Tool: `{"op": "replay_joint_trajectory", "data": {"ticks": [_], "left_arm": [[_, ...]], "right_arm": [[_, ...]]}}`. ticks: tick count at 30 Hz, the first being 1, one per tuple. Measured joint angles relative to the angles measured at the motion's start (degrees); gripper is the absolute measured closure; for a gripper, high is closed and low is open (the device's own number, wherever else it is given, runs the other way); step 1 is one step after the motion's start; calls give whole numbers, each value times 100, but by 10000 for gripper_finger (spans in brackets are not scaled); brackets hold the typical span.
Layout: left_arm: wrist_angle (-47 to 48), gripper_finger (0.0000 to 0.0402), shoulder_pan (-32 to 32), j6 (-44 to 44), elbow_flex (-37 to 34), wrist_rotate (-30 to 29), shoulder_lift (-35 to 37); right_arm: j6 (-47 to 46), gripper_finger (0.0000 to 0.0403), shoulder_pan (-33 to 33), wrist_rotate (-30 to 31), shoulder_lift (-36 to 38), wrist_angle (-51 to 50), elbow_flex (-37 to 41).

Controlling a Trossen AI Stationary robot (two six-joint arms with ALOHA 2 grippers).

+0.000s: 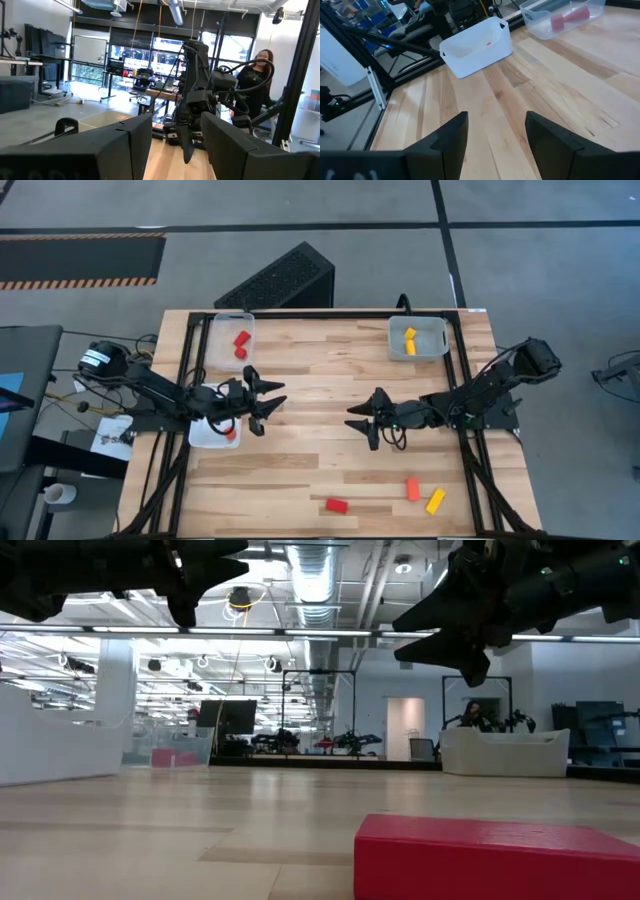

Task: Sort & place blocks by color
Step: Put the orange block into the white bin

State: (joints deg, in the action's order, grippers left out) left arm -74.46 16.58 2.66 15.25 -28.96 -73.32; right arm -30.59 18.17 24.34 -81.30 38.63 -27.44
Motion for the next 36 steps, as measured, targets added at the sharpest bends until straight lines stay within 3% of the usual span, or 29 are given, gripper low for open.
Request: {"op": "replay_joint_trajectory", "data": {"ticks": [18,23,28,32,36], "left_arm": [[-7,245,0,13,0,-25,-2],[-7,245,0,100,0,16,-2],[-7,245,0,158,0,14,-2],[-6,245,-1,264,0,40,-2],[-6,245,0,276,1,69,-2]], "right_arm": [[-274,182,11,0,0,0,0],[-1008,182,18,-40,-4,30,-133],[-417,182,149,-471,-2,-60,-530],[-638,182,306,-942,-2,-901,-931],[-1354,182,593,-1592,-2,-2877,-1592]]}}
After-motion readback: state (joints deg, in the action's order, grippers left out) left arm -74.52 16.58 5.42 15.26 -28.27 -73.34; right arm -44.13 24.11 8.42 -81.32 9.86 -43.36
